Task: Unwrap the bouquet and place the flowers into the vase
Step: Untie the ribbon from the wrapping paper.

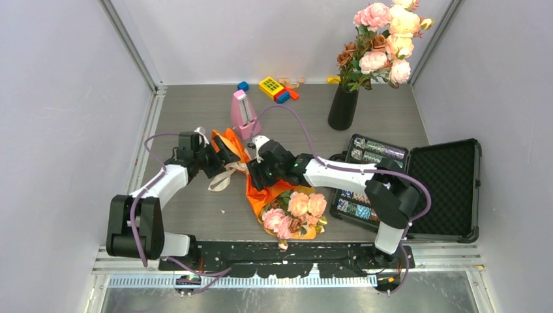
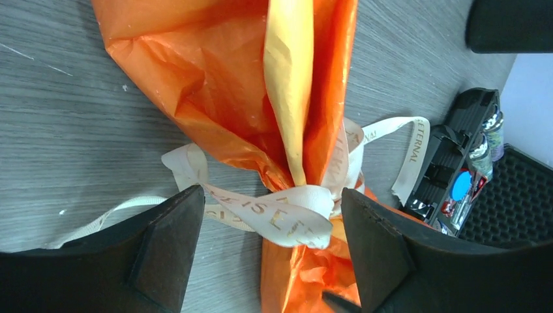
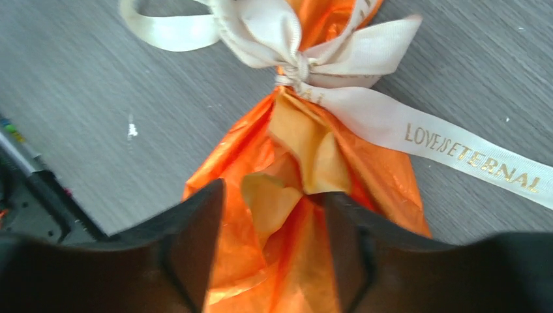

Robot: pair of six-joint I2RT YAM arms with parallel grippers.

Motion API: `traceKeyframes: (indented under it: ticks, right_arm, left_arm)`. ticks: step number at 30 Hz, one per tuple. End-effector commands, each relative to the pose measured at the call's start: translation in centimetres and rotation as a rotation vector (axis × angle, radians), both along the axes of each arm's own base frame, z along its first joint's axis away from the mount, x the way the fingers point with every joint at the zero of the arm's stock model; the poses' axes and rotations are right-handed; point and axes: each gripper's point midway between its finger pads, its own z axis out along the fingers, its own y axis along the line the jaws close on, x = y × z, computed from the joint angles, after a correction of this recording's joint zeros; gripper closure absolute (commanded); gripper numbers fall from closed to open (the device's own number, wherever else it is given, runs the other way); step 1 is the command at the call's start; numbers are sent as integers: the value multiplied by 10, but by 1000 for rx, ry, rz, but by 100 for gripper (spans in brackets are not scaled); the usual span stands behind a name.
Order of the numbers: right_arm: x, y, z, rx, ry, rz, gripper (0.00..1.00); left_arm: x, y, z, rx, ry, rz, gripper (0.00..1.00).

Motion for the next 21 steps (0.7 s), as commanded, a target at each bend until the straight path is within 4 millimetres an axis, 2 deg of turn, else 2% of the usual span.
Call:
traceKeyframes:
  ticks: [1,2,3,4,6,8,13,17,19,21]
  right_arm:
    - [19,10,10,28,-77,-38,49]
    - [18,10,8,26,-74,-38,62]
    - [16,10,5,23,-65,-42,69]
    - [13,8,1,14,-61,-44,84]
    - [6,5,-6,3,-48,-50,95]
    - [-2,1,-14,-6,-32,-62,99]
    - [-14,-7,-38,-18,20,-91,100]
    - [-21,-8,-50,-18,45,-96,100]
    - [-21,-7,-51,-9,47,-97,100]
    - [-20,-6,-50,0,43,-101,100]
  left_arm:
    - [20,1,7,16,-68,-16,23]
    - [21,1,5,21,-64,-16,25]
    - [22,2,2,25,-61,-15,27]
    - [22,2,0,29,-58,-15,29]
    - [22,3,-3,34,-54,-18,34]
    - [22,3,-4,41,-55,-22,37]
    - [22,9,8,110,-89,-41,39]
    - [20,16,37,245,-149,-52,30]
    - [18,10,53,272,-190,-67,29]
    - [14,-6,64,267,-223,-91,30]
